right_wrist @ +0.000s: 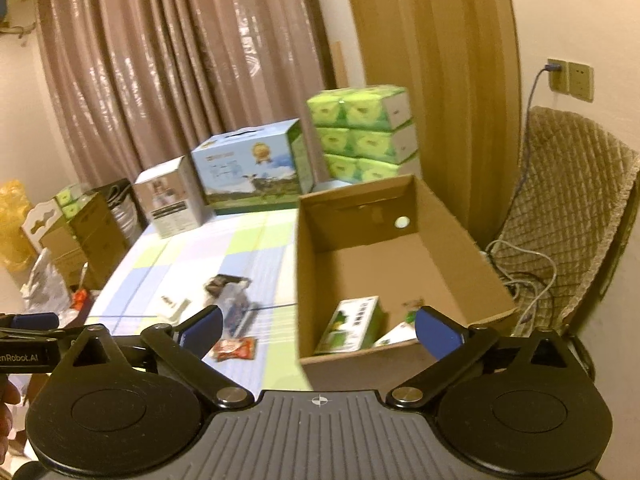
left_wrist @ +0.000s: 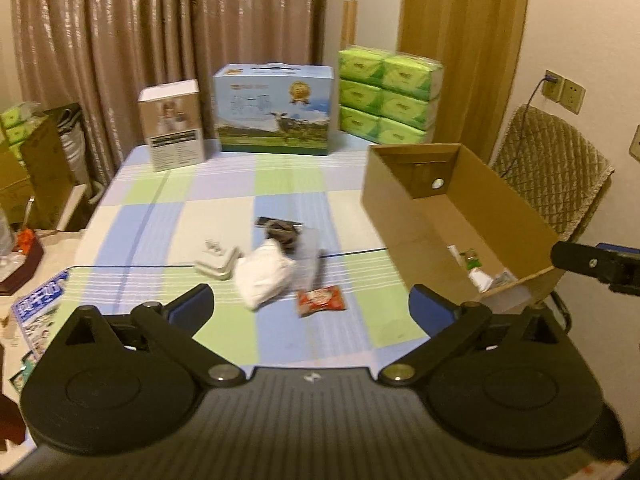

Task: Organize objects
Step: 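Withdraw both open tools from the cardboard box back over the table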

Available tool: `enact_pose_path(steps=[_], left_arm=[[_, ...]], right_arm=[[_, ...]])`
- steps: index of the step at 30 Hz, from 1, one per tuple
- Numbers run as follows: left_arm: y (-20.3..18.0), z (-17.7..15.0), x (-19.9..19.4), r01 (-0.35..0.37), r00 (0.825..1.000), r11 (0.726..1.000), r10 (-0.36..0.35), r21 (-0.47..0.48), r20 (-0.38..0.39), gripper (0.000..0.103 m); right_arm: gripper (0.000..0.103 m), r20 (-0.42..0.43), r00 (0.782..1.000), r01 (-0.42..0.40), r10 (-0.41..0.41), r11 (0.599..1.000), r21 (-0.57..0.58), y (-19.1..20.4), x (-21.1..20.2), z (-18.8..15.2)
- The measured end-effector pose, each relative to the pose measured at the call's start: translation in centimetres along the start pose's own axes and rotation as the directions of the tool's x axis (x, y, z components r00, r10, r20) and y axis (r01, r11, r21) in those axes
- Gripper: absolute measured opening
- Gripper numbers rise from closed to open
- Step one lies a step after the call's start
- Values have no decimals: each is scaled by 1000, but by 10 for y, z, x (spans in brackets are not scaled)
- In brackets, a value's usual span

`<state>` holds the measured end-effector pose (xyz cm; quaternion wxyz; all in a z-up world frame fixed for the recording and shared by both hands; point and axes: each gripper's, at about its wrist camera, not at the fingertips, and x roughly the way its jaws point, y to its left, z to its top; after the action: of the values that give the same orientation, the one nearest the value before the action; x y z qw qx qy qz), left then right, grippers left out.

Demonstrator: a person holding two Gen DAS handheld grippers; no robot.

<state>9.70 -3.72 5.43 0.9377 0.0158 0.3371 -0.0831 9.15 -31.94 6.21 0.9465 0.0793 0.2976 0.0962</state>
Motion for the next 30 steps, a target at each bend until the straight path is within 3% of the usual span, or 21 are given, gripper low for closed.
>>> enact_pose_path(steps=[11,30], left_arm=[[55,-23,-18,-62,998,996,60,-63,-29,102],[62,-33,-12,-50,997,995,45,-83,-60,102]], right_arm=[[101,-39,997,-62,61,997,-49,43,7,-14],[101,-71,994,-94,87,992,-89,64,13,-29]])
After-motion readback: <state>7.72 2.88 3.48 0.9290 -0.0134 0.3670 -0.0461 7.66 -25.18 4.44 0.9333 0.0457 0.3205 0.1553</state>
